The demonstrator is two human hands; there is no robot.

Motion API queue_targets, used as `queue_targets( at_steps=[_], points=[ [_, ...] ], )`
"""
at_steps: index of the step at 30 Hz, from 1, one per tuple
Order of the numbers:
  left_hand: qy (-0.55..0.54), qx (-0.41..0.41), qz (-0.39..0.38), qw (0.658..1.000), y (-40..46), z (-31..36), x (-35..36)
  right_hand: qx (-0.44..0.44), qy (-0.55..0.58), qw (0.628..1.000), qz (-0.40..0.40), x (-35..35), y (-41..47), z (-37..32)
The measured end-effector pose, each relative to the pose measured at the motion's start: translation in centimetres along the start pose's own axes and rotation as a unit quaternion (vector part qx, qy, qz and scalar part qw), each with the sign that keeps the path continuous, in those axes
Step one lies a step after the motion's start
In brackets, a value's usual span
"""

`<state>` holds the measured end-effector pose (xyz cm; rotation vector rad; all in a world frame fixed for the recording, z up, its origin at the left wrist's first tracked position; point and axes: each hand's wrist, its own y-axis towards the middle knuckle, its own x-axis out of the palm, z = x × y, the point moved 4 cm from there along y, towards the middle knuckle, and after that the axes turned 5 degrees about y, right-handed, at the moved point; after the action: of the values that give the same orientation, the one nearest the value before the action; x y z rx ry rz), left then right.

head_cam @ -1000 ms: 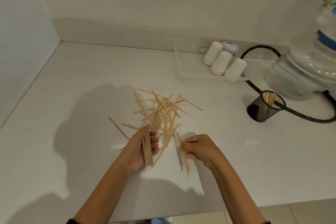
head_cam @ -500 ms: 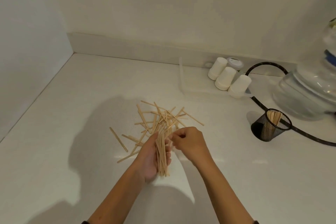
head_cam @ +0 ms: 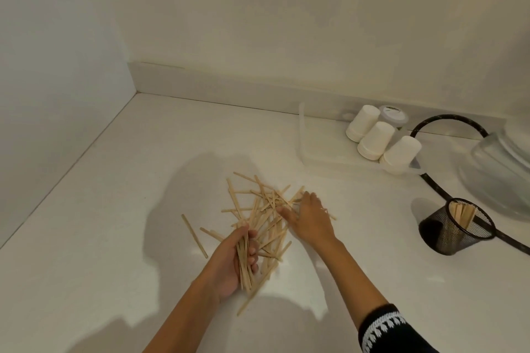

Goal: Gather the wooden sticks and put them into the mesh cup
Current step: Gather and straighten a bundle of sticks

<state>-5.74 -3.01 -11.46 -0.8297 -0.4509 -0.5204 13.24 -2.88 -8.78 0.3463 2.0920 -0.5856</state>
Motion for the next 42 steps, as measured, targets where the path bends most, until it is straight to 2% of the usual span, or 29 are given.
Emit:
queue_targets(
  at_steps=[6, 10, 14, 21, 25, 29, 31, 34, 36, 42],
  points=[
    [0.017, 0.019, -0.001, 1.000, 0.0, -0.1, 0.0, -0.086, -0.019, 0.996, -0.027, 2.4, -1.9, -2.5],
    [0.012, 0.026, 0.003, 1.000, -0.1, -0.2, -0.2, -0.170, -0.031, 0.981, -0.090, 2.8, -3.4, -1.3],
    [0.012, 0.024, 0.005, 1.000, -0.1, -0.3, -0.4, -0.209, -0.044, 0.969, -0.127, 2.5, -4.2, 0.5],
    [0.002, 0.020, 0.000, 1.000, -0.1, -0.2, -0.2, -0.256, -0.041, 0.966, 0.002, 2.5, -5.1, 0.4],
    [0.007, 0.021, 0.012, 1.000, -0.2, -0.2, -0.1, -0.301, -0.018, 0.951, 0.070, 2.2, -5.8, 0.2],
    [0.001, 0.022, 0.017, 1.000, -0.3, -0.2, 0.0, -0.344, -0.003, 0.935, 0.088, 1.9, -6.8, -0.8],
    [0.001, 0.024, 0.015, 1.000, -0.3, -0.2, 0.0, -0.329, -0.010, 0.941, 0.075, 1.9, -7.1, -0.8],
    [0.001, 0.025, 0.014, 1.000, -0.3, -0.2, 0.0, -0.342, -0.082, 0.934, 0.071, 2.8, -7.4, -0.6],
    [0.001, 0.024, 0.015, 1.000, -0.3, -0.2, -0.1, -0.350, -0.143, 0.922, 0.089, 3.3, -7.5, -0.5],
    [0.003, 0.026, 0.019, 0.999, -0.3, -0.3, -0.1, -0.375, -0.126, 0.901, 0.178, 2.1, -7.7, -0.1]
  ],
)
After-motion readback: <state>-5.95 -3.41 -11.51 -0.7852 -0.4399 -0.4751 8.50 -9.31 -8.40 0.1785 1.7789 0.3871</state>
